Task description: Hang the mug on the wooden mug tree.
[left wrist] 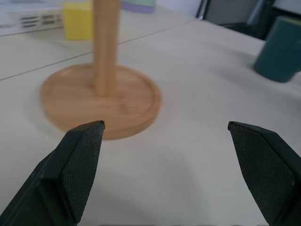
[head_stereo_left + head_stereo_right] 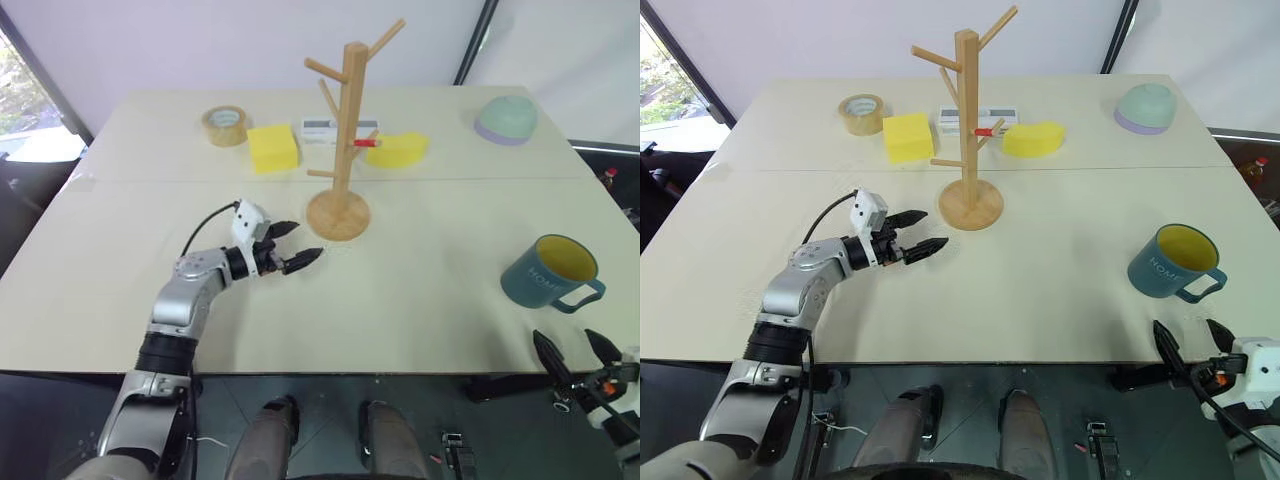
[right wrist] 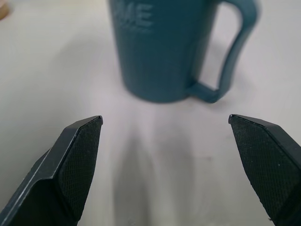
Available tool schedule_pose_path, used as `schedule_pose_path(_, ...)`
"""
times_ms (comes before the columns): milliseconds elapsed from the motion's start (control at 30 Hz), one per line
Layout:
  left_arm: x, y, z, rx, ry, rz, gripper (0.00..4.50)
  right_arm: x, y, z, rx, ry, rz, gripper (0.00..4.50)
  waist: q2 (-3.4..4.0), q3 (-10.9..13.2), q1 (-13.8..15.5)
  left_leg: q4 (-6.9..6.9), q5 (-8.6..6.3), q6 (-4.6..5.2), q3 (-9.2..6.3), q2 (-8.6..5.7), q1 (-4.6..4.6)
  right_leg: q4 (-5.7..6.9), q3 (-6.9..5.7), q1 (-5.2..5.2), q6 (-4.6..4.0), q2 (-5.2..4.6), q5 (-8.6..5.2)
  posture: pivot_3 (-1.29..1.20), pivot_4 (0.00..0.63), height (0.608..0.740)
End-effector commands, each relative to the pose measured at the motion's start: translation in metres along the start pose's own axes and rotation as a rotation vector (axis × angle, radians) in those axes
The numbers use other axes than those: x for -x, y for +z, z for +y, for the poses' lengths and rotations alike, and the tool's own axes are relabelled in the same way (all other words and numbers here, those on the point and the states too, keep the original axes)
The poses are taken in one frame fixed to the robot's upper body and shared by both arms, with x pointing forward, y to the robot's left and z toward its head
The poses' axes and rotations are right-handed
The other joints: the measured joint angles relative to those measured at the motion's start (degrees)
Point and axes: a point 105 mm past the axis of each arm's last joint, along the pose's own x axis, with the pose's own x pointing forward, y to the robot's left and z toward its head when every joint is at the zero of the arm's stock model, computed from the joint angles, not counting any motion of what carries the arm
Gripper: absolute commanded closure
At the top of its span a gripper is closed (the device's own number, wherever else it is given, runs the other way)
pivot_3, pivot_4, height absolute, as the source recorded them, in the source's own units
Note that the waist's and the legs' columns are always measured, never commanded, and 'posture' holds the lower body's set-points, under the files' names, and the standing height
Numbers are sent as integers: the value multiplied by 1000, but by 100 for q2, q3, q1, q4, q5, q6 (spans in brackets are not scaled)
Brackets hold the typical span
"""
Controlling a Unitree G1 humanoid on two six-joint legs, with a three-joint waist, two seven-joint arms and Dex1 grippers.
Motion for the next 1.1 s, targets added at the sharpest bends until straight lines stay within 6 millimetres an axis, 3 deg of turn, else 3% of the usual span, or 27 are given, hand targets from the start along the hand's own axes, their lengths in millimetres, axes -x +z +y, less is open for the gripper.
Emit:
schedule_pose_path(33, -4, 12, -29, -51, -171, -40, 0, 3, 13, -7, 54, -59, -49, 37, 3, -2, 1, 0, -5, -9, 0, 0, 0, 0, 0, 0, 0, 0, 0, 0, 150, 740)
schedule_pose_path(200, 1, 9, -77, -80, -449, -8, 0, 0, 9, -15, 67, -181, -69, 37, 14, -8, -10, -1, -7, -12, 5, 1, -1, -1, 1, -1, -2, -4, -1, 0, 150, 740)
schedule_pose_path(400, -5, 12, -107, -135, -585, -7, 0, -11, 9, -18, 39, -233, -100, 37, 42, -25, -7, 0, -8, -12, 11, 2, -1, -1, 5, 0, 18, -10, -14, 0, 150, 740)
schedule_pose_path(633, -6, 17, -114, -154, -612, -23, 0, -26, 10, -25, 49, -281, -105, 37, 48, -28, -10, -1, 2, 4, 12, 2, 0, 0, 5, -1, 12, -7, -10, 0, 150, 740)
schedule_pose_path(1100, -4, 18, -109, -168, -586, -19, 0, -51, 16, -26, 47, -304, -102, 37, 50, -29, -13, 0, 4, 6, 14, 2, 1, 2, 4, 0, 4, -5, -5, 0, 150, 740)
